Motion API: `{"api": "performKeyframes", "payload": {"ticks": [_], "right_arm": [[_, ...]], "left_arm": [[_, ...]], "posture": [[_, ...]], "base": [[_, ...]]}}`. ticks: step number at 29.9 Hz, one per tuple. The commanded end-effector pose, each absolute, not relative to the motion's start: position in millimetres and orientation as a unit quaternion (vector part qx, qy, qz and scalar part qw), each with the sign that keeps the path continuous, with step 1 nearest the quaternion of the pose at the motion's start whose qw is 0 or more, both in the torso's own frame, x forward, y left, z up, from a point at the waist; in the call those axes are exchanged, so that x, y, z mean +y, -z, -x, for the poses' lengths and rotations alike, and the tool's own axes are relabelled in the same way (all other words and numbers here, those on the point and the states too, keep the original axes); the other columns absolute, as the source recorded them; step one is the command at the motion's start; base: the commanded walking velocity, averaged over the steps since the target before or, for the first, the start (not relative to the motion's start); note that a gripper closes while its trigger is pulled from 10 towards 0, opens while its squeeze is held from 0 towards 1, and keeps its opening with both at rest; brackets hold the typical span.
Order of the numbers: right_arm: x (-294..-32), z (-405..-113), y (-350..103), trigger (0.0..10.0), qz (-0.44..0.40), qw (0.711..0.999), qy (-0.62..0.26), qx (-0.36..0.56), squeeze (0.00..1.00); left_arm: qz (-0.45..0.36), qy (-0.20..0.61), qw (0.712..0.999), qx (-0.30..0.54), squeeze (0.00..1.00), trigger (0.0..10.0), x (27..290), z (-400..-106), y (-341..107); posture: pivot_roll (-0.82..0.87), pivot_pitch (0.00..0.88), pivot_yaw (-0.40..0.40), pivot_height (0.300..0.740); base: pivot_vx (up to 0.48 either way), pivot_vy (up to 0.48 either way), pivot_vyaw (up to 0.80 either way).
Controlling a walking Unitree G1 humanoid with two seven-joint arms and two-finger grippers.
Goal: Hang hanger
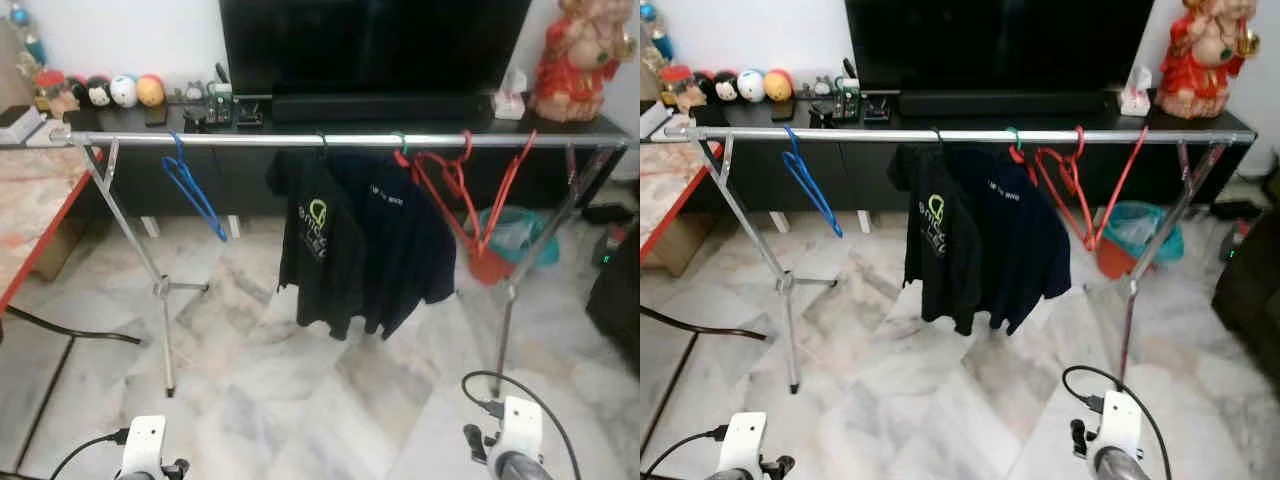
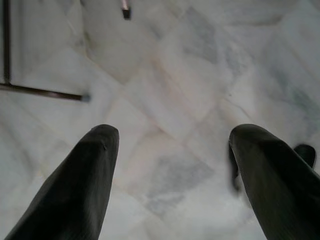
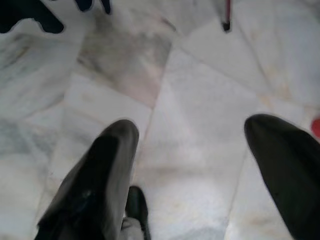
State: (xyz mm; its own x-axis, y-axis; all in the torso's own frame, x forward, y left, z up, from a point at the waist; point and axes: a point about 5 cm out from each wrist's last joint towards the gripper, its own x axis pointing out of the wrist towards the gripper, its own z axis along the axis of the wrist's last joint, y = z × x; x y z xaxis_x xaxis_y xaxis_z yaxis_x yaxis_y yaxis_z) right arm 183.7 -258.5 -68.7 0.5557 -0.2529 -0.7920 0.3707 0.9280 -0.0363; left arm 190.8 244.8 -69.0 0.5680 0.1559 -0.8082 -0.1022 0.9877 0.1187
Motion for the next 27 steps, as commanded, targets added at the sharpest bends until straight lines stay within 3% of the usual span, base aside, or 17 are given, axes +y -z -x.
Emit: {"api": "performKeyframes", "payload": {"ticks": [1, 18, 23, 27], "right_arm": [[-256.0, -190.6, 65.9, 10.0, -0.070, 0.884, 0.174, 0.429, 0.00], [-256.4, -193.5, 64.2, 10.0, -0.061, 0.887, 0.166, 0.428, 0.00], [-256.6, -194.8, 63.6, 10.0, -0.061, 0.886, 0.166, 0.428, 0.00], [-256.0, -195.4, 63.4, 10.0, -0.071, 0.886, 0.171, 0.424, 0.00]], "left_arm": [[-0.031, -0.084, 0.883, 0.462, 0.00, 10.0, 250.9, -188.6, 68.5], [-0.013, -0.082, 0.885, 0.459, 0.00, 10.0, 248.6, -190.1, 68.3], [-0.016, -0.084, 0.884, 0.459, 0.00, 10.0, 248.6, -191.3, 67.8], [-0.015, -0.083, 0.884, 0.460, 0.00, 10.0, 248.5, -192.1, 67.5]], "posture": [[-0.09, 0.000, -0.001, 0.740], [-0.10, 0.000, -0.001, 0.740], [-0.10, 0.000, 0.000, 0.740], [-0.10, 0.000, 0.004, 0.740]], "base": [[0.000, 0.000, 0.00], [0.000, 0.000, 0.08], [0.306, 0.000, 0.73], [0.304, 0.000, 0.00]]}}
